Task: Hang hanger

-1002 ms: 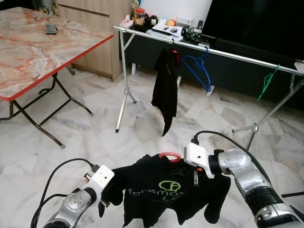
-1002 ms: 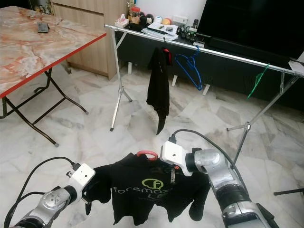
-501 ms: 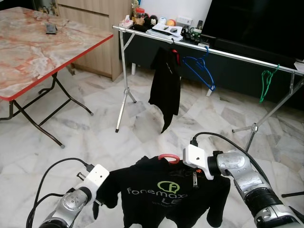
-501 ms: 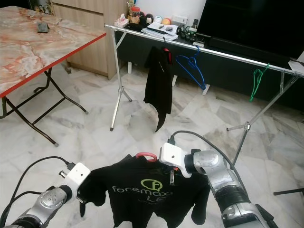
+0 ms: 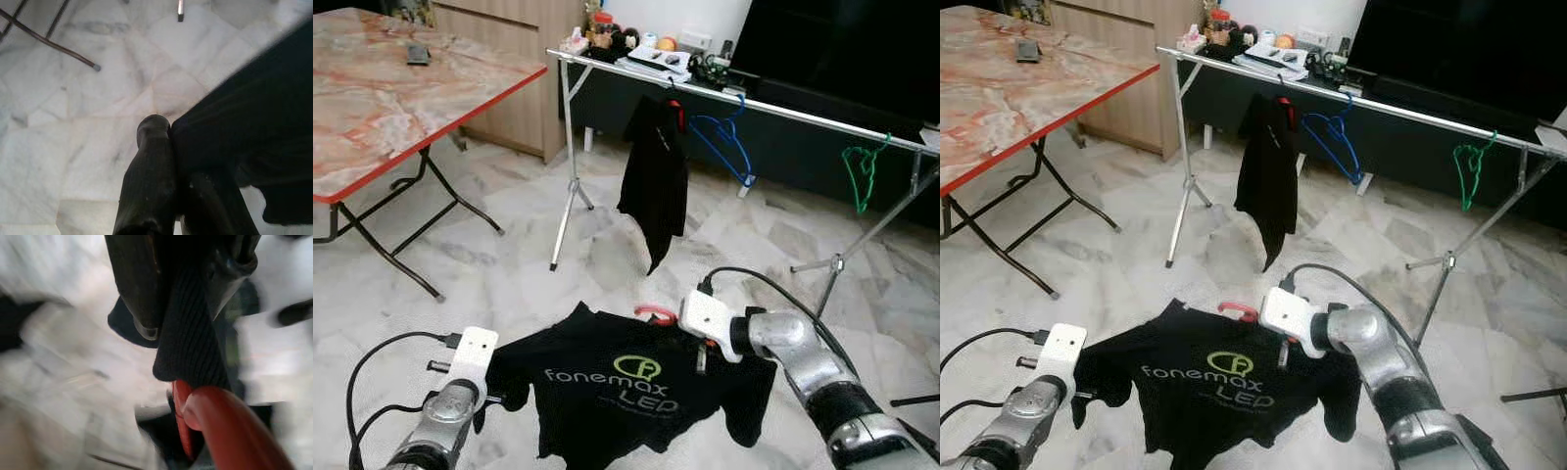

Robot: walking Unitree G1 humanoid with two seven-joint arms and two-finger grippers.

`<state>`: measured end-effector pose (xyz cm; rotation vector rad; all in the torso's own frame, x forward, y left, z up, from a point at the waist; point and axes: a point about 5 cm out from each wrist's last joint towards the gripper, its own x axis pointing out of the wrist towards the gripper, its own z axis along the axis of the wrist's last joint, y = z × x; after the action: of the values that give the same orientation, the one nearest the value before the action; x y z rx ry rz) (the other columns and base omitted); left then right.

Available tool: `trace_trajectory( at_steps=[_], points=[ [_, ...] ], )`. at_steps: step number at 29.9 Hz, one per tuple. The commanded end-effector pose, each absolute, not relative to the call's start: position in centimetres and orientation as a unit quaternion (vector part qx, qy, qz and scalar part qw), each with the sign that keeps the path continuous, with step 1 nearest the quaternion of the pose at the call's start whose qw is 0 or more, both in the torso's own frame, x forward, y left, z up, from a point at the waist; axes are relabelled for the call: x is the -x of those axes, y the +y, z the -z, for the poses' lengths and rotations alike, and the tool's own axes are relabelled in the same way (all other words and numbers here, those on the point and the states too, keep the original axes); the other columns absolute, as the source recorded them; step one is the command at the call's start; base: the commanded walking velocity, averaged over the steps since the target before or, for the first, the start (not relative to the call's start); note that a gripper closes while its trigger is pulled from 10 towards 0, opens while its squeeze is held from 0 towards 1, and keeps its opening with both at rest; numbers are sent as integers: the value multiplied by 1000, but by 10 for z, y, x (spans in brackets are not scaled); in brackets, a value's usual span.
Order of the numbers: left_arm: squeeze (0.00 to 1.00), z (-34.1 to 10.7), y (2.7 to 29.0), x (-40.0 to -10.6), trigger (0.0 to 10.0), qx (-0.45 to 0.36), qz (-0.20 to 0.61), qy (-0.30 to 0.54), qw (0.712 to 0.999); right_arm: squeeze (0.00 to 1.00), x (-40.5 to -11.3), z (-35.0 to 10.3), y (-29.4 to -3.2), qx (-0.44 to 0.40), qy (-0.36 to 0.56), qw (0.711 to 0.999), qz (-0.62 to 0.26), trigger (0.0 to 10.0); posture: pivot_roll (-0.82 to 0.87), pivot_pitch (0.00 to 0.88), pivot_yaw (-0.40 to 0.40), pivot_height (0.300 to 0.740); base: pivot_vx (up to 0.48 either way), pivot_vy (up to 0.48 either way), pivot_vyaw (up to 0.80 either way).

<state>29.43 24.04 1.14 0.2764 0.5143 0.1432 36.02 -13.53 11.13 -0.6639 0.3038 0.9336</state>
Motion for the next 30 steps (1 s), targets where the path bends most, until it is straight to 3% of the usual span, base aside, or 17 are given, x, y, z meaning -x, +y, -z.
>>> trace_trajectory(
  at_steps=[1,7,14,19,24,25,26,27,28,30],
  points=[
    [0,12,269,-262,0,-116,-137,337,924,0,-379,-134,-182,304,142,900,-279,10000,56,89,-147,740,0,0,0],
    [0,13,250,-269,0,-116,-90,331,932,0,-385,-137,-185,217,130,948,-194,10000,58,92,-146,740,0,0,0],
    [0,8,224,-281,0,-137,37,311,940,0,-384,-129,-176,145,131,964,-181,10000,58,92,-143,740,0,0,0],
    [0,7,206,-283,0,-152,149,309,927,0,-385,-140,-160,45,72,975,-204,10000,56,93,-142,740,0,0,0],
    [0,9,193,-280,39,-115,220,328,911,0,-381,-133,-146,34,75,966,-246,10000,58,92,-143,740,0,0,0],
    [0,8,191,-280,1333,-108,228,325,911,0,-378,-127,-143,38,89,959,-267,10000,63,92,-145,740,0,0,0],
    [0,6,191,-282,6706,-117,232,317,912,0,-374,-120,-139,45,109,948,-295,10000,65,94,-148,740,0,0,0],
    [0,5,191,-282,6706,-122,233,314,912,0,-373,-117,-138,49,117,944,-304,10000,65,94,-148,740,0,0,0],
    [0,3,190,-284,10000,-129,235,309,913,0,-370,-111,-139,66,138,937,-313,10000,70,94,-150,740,0,0,0],
    [0,2,190,-284,10000,-136,237,306,912,0,-367,-104,-140,88,161,930,-318,10000,70,94,-151,740,0,0,0]
  ],
)
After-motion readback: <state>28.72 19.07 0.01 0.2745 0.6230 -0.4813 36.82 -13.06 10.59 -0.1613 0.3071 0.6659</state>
